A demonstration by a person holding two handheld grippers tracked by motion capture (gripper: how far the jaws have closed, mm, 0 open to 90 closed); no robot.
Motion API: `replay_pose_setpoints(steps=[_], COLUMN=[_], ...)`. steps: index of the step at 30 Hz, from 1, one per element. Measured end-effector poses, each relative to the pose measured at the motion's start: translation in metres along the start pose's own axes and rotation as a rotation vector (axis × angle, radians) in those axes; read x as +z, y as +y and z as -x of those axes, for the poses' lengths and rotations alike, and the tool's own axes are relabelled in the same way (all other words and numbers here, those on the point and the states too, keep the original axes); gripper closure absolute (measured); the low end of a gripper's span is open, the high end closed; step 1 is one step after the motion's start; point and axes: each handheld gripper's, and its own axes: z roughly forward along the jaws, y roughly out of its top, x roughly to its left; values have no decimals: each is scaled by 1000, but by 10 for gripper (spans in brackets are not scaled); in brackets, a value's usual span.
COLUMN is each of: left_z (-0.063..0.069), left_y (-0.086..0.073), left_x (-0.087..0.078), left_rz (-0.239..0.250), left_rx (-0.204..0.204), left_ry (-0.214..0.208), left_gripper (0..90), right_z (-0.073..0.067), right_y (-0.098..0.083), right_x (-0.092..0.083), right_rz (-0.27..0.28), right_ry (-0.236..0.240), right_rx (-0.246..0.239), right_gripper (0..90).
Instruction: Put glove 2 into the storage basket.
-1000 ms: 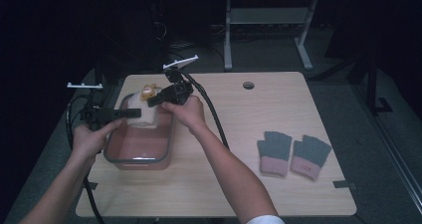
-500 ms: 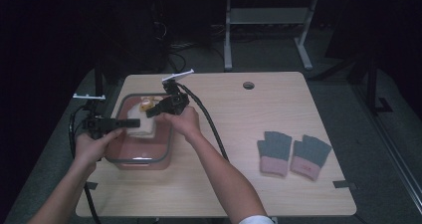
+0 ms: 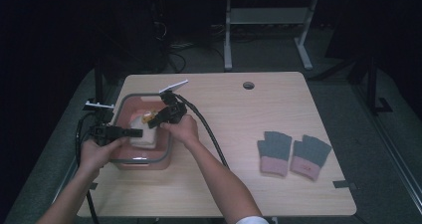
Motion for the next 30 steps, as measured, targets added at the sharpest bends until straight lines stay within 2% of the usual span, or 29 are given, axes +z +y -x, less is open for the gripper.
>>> replay_pose_setpoints(steps=[6,11,16,20,23,26,29,30], left_z=[-4,-4,0,-1,-2,-1,-3,-3], left_y=[-5,-7,-6,-6,-7,-7,-8,-9], left_x=[4,9,15,16,16,18,21,21], left_rz=[-25,-37,-68,-84,-87,-107,-127,-125], left_rx=[-19,-36,-24,-28,-30,-28,-24,-34], left_ry=[30,57,89,105,113,141,149,146], left_gripper=[695,695,696,695,695,694,688,678], right_z=[0,-3,-3,-2,-2,-3,-4,-4], right_y=[-1,0,0,-1,-2,-3,-3,-3], right_x=[4,0,-4,-8,-11,-15,-21,-22], right_rz=[-26,-33,-43,-32,-37,-17,8,8], right_ry=[-30,-60,-96,-77,-95,-90,-71,-79], right_rx=[-1,-10,-16,-3,-17,-12,-13,-21], right_gripper=[764,732,708,685,679,680,679,679])
